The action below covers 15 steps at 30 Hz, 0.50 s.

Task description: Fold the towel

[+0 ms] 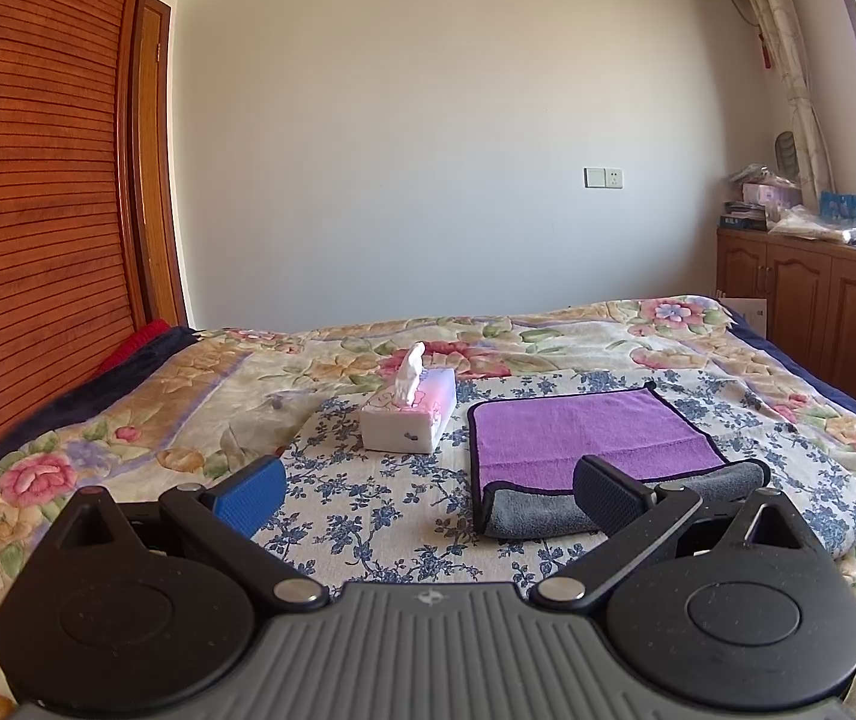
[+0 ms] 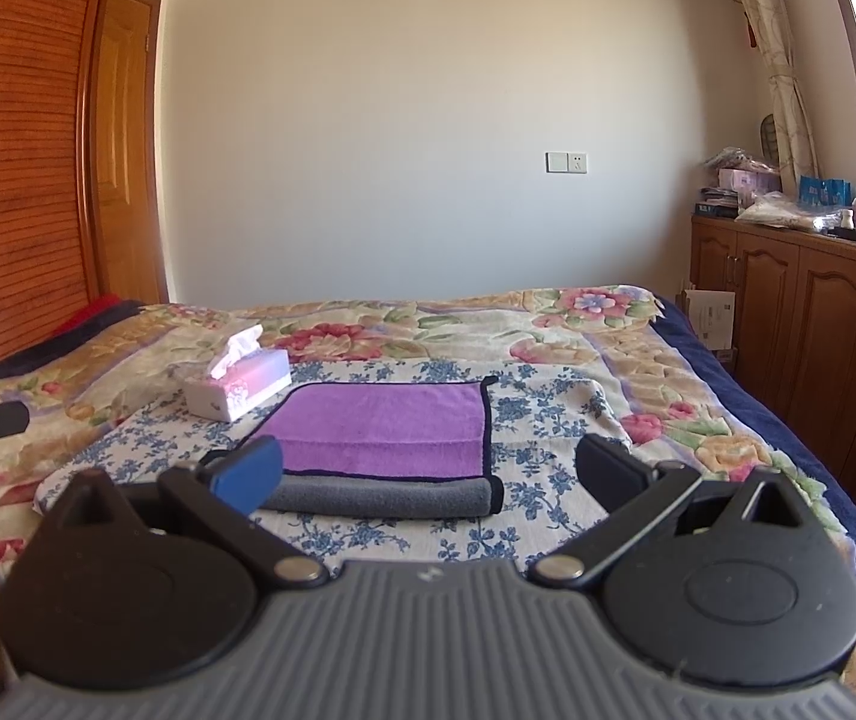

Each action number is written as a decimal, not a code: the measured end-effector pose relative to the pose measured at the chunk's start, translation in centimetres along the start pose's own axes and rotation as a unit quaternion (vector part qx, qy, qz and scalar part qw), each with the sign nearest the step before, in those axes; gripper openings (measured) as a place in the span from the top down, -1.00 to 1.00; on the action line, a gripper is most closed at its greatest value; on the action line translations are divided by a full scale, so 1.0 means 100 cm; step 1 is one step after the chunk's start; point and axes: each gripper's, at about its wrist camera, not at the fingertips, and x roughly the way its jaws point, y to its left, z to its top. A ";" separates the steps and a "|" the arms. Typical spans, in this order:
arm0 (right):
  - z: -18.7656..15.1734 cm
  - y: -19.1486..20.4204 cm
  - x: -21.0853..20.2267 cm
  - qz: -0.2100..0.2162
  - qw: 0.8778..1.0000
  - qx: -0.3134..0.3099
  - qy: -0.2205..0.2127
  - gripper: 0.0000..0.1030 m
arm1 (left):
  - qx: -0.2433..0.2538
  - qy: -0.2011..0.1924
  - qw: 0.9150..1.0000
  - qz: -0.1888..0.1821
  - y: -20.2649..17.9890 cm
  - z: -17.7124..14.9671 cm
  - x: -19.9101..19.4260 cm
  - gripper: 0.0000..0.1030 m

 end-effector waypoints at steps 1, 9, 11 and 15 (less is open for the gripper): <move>0.000 0.000 0.000 0.000 1.000 0.000 -0.001 -1.00 | 0.000 0.000 1.000 0.000 0.000 0.000 0.000 -1.00; -0.001 -0.001 0.000 0.000 1.000 0.000 -0.001 -1.00 | 0.002 0.001 1.000 0.000 0.000 -0.001 0.001 -1.00; -0.001 0.000 0.000 0.000 1.000 0.000 -0.001 -1.00 | 0.002 0.000 1.000 0.000 0.000 -0.001 0.001 -1.00; -0.001 -0.001 0.000 0.000 1.000 0.000 -0.001 -1.00 | 0.002 0.000 1.000 0.000 -0.001 -0.001 0.001 -1.00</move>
